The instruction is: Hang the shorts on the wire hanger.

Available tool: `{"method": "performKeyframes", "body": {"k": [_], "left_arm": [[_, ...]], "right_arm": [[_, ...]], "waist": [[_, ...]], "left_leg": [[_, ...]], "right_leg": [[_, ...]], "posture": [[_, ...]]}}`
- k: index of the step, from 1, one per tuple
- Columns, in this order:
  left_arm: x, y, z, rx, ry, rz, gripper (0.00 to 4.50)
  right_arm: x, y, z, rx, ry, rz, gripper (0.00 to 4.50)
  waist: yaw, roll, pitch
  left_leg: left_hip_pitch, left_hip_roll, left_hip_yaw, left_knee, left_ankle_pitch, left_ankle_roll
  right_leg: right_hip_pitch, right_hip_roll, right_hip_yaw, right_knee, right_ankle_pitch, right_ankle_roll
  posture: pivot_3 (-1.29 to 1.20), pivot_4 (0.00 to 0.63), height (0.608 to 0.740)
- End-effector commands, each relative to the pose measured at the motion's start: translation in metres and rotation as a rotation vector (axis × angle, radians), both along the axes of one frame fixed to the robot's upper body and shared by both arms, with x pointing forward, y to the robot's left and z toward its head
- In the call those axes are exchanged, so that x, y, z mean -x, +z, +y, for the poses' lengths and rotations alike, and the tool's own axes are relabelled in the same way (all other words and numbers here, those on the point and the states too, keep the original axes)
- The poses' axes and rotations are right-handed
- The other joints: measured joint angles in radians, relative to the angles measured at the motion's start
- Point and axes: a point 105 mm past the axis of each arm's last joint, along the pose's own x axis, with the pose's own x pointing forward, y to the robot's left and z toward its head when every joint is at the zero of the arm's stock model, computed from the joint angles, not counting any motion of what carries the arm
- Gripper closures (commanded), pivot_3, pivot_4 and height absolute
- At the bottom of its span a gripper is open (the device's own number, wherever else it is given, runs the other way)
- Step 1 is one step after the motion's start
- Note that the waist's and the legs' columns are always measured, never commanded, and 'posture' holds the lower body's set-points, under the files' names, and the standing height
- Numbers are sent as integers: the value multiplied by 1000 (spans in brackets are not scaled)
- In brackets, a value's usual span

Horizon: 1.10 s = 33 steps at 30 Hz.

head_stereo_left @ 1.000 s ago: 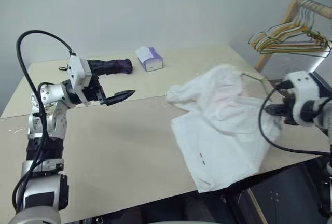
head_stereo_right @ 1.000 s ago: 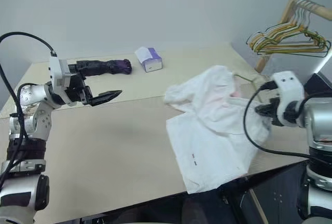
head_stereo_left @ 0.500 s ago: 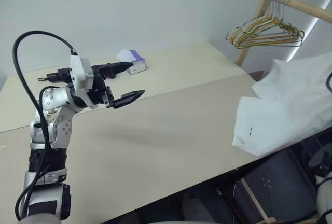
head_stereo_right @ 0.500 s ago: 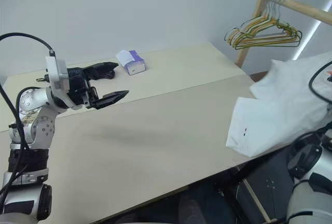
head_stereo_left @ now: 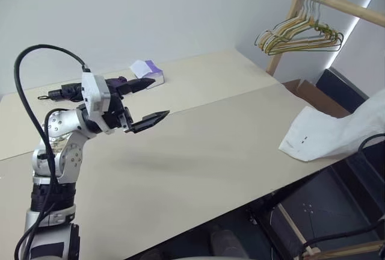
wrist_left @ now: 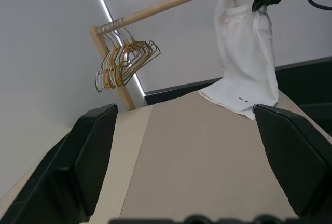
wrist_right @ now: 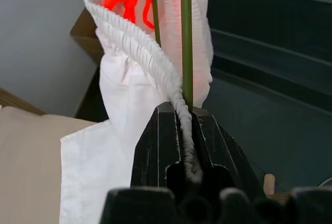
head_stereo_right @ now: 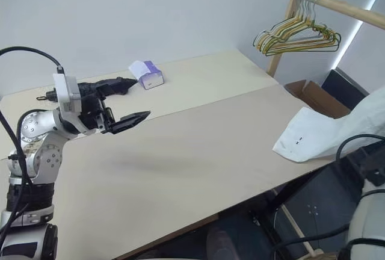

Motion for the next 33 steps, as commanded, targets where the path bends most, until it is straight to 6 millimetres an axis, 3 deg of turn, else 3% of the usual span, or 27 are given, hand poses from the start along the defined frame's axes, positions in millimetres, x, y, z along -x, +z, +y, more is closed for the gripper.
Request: {"method": "performKeyframes", "body": {"k": [1,4,5,6,16,22,27,30,33], "left_arm": [[4,10,-2,-3,-3,-34,0],[6,11,-2,1,-10,-38,0],[8,13,-2,9,-18,-38,0],[10,14,-2,18,-28,-41,0],[21,27,-3,124,-124,-50,0],[20,28,-3,161,-127,-52,0],[19,26,-3,172,-125,-46,0],[16,27,1,191,-100,-39,0],[13,32,10,227,-64,-40,0]], "right_arm": [[5,17,-10,2,-31,-101,4478],[6,8,-11,-26,-46,-80,4478],[6,7,-12,-18,-48,-65,3751],[6,5,-12,-12,-47,-51,3581],[2,0,-11,37,-36,-5,26],[2,11,-13,189,-71,80,26],[3,37,-5,426,-181,162,26],[3,62,16,635,-228,176,26],[1,91,54,863,-230,88,26]], "waist": [[0,1,0],[-2,1,0],[-4,1,1],[-5,1,1],[-2,2,1],[-3,2,1],[-4,3,1],[-1,4,0],[6,5,0]], "left_leg": [[0,0,0,0,0,0],[0,0,1,-1,0,1],[0,0,1,-1,0,1],[0,0,2,-1,0,1],[6,0,2,-1,0,1],[12,1,2,-4,-1,1],[13,1,2,-6,0,1],[12,1,3,-7,0,1],[12,1,2,-8,0,1]], "right_leg": [[0,0,1,0,0,0],[1,0,1,-1,0,0],[0,0,2,-1,0,0],[0,0,3,-1,-1,1],[3,1,4,-1,-4,7],[13,1,4,-6,-4,7],[15,2,5,-12,-3,9],[14,2,6,-12,-2,9],[13,2,6,-11,-2,9]], "posture": [[-187,0,740],[-183,0,740],[-183,0,740],[-183,0,740],[-184,0,740],[-191,0,740],[-190,0,740],[-182,0,740],[-169,0,740]]}}
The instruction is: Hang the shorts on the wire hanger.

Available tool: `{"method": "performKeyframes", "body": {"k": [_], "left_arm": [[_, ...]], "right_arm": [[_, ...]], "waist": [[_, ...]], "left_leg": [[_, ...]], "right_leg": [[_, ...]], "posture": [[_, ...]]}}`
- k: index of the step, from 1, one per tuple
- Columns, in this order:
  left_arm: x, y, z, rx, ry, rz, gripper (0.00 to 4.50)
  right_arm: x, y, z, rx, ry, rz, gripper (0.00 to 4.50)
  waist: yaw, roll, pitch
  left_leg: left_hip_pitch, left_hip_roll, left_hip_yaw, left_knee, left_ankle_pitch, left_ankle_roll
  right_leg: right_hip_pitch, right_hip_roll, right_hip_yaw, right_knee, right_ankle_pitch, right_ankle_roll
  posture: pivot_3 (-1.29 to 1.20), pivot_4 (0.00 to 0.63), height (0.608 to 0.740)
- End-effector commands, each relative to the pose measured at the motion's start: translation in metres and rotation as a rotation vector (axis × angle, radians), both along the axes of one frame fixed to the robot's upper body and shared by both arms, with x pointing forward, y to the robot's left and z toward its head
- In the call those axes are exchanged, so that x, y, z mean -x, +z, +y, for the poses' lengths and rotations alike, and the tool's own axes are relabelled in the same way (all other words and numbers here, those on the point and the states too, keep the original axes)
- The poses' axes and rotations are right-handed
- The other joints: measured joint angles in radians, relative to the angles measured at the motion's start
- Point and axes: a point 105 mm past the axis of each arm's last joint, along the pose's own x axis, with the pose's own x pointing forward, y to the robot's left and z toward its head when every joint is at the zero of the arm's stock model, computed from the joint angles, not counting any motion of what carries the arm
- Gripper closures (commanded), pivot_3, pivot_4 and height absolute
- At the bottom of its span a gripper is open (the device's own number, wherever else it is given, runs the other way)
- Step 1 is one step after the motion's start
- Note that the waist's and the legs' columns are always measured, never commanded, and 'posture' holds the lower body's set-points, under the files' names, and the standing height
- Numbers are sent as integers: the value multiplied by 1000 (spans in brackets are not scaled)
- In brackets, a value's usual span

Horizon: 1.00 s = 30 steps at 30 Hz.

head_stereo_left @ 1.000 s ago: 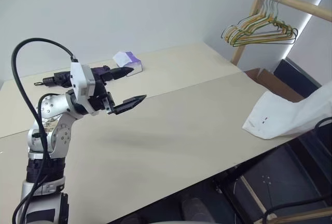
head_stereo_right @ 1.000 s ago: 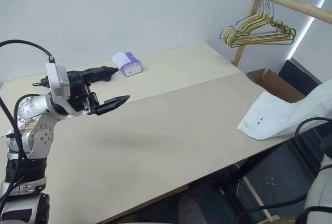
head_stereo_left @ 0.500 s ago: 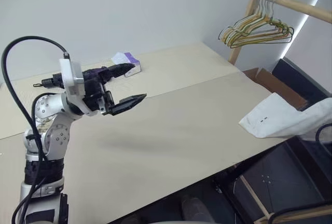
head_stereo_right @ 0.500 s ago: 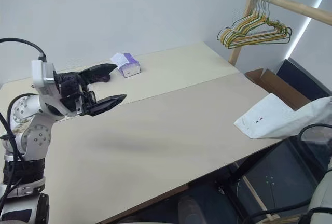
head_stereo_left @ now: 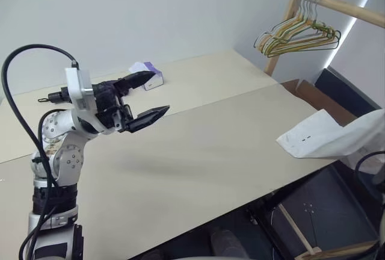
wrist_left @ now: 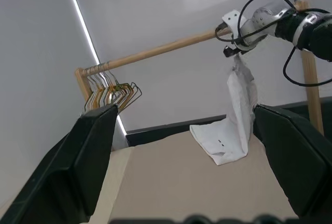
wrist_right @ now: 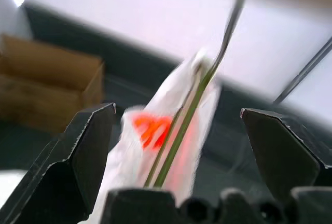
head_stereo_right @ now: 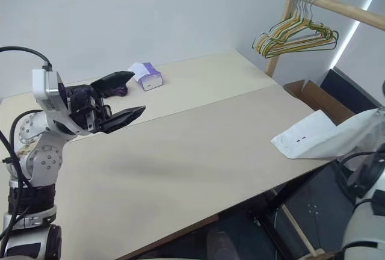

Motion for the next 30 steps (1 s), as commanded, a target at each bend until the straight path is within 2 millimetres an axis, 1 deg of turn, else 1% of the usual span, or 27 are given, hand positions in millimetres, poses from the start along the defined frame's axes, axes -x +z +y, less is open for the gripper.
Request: {"method": "performKeyframes", "body": {"k": [1,3,5,7,8,9,10,11,13,14,15,16,17,19,20,21,24,25,26,28,30], "left_arm": [[-1,15,14,66,42,-25,0],[0,17,19,90,55,-29,0],[0,13,23,81,85,-18,0],[-2,6,28,44,134,17,0],[-4,-1,33,15,173,46,0],[-5,-6,36,-5,198,67,0],[-5,-13,40,-39,230,80,0],[-5,-20,43,-75,252,96,0],[-3,-33,48,-118,276,147,0],[-1,-40,50,-145,293,169,0],[1,-48,51,-166,305,195,0],[2,-53,52,-180,312,210,0],[5,-59,54,-177,327,222,0],[8,-66,56,-168,351,242,0],[9,-68,56,-166,362,249,0],[10,-72,57,-176,379,259,0],[12,-81,59,-201,411,287,0],[13,-85,61,-217,424,297,0],[13,-88,62,-227,435,309,0],[14,-92,64,-234,449,328,0],[15,-98,66,-276,462,325,0]], "right_arm": [[6,54,42,281,34,-112,26],[1,67,67,375,121,-174,26],[-6,74,89,489,189,-150,26],[-21,73,112,557,297,-105,26],[-33,67,132,601,409,-73,26],[-40,62,147,632,484,-46,26],[-49,54,163,678,559,2,26],[-56,41,179,676,663,36,26],[-69,5,210,616,878,130,26],[-73,-24,229,476,1065,183,26],[-71,-49,245,392,1210,233,26],[-67,-64,255,338,1299,261,26],[-63,-84,261,266,1395,303,26],[-56,-109,263,179,1478,356,26],[-54,-116,263,146,1503,370,26],[-53,-125,263,182,1512,412,26],[-52,-140,265,240,1542,491,26],[-51,-145,267,232,1557,511,26],[-51,-149,271,262,1570,539,26],[-50,-153,277,280,1598,552,26],[-49,-153,285,284,1630,548,26]], "waist": [[4,1,0],[10,1,0],[21,1,0],[29,1,0],[33,0,-1],[36,0,-1],[40,-2,-1],[45,-2,-1],[61,-3,-1],[77,-3,-1],[82,-3,-1],[96,-4,-2],[113,-4,-2],[154,-5,-2],[170,-5,-1],[195,-5,-1],[232,-5,-1],[243,-5,-2],[252,-6,-2],[266,-6,-2],[270,-6,-2]], "left_leg": [[0,0,0,0,0,0],[0,1,0,0,0,0],[0,1,0,0,0,0],[1,0,0,0,0,0],[1,0,0,0,0,0],[2,0,-1,0,0,0],[3,1,-1,0,0,0],[3,1,-1,0,0,0],[3,2,-1,0,0,0],[2,2,-1,0,0,0],[1,2,-1,0,0,0],[0,2,-2,0,0,0],[0,2,-2,-1,0,0],[-1,2,-2,-3,-1,1],[-5,2,-1,-3,-1,1],[-8,1,-1,-3,-1,1],[-15,0,0,-1,-1,1],[-15,0,0,-1,-1,1],[-15,0,1,-1,-1,1],[-15,1,5,-1,-1,1],[-15,2,5,-1,0,0]], "right_leg": [[0,0,0,0,0,0],[0,0,0,0,0,0],[-1,0,0,0,0,0],[-1,0,0,-1,0,0],[-1,0,-1,-1,0,0],[-1,0,-1,-1,1,0],[-1,1,-1,-1,1,0],[-1,2,-1,-1,1,-1],[-2,2,-2,-1,3,-5],[-3,2,-2,-1,4,-6],[-6,2,-2,-1,4,-7],[-6,2,-3,-1,4,-7],[-6,2,-3,-1,4,-7],[-8,2,-4,-2,5,-8],[-12,2,-4,-2,5,-8],[-15,0,-4,-2,5,-8],[-22,0,-6,-1,5,-8],[-22,-1,-6,-1,5,-8],[-22,0,-6,-1,5,-9],[-22,1,-8,-1,6,-10],[-22,2,-8,-1,6,-11]], "posture": [[-159,0,740],[-141,0,740],[-128,0,740],[-120,0,740],[-102,0,740],[-97,0,740],[-72,0,740],[-54,0,740],[-23,0,740],[-15,0,740],[5,0,740],[22,0,740],[41,0,740],[58,0,740],[70,0,740],[83,0,740],[99,0,740],[112,0,740],[120,0,740],[127,0,740],[140,0,740]]}}
